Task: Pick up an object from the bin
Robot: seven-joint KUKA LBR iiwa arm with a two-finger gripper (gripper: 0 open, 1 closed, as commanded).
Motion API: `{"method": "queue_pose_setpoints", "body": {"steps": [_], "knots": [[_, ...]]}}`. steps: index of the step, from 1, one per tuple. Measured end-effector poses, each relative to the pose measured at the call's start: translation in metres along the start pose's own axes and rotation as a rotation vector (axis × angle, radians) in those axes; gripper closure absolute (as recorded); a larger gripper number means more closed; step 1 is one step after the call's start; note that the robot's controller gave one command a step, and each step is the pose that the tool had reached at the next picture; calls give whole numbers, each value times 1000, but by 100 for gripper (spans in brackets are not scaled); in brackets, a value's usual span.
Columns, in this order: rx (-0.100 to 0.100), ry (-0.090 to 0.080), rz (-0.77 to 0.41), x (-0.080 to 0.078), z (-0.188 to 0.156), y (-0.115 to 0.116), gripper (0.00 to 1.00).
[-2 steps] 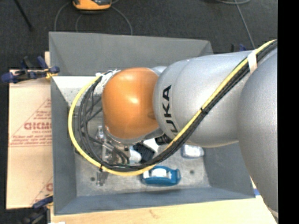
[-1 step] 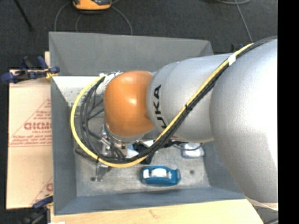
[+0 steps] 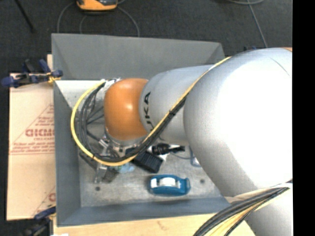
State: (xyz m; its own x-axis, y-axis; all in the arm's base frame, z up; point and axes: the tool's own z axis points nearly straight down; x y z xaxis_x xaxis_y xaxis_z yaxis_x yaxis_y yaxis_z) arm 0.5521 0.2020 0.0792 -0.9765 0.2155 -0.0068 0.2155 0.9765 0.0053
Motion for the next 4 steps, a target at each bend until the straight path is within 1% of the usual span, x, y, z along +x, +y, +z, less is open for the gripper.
{"method": "queue_pose_setpoints", "body": {"steps": [1, 2, 3, 4], "knots": [[5, 1, -154, -11, 8, 20, 0], [4, 6, -10, -2, 1, 4, 0], [14, 5, -147, -16, 5, 15, 100], [13, 5, -147, -16, 5, 15, 100]]}}
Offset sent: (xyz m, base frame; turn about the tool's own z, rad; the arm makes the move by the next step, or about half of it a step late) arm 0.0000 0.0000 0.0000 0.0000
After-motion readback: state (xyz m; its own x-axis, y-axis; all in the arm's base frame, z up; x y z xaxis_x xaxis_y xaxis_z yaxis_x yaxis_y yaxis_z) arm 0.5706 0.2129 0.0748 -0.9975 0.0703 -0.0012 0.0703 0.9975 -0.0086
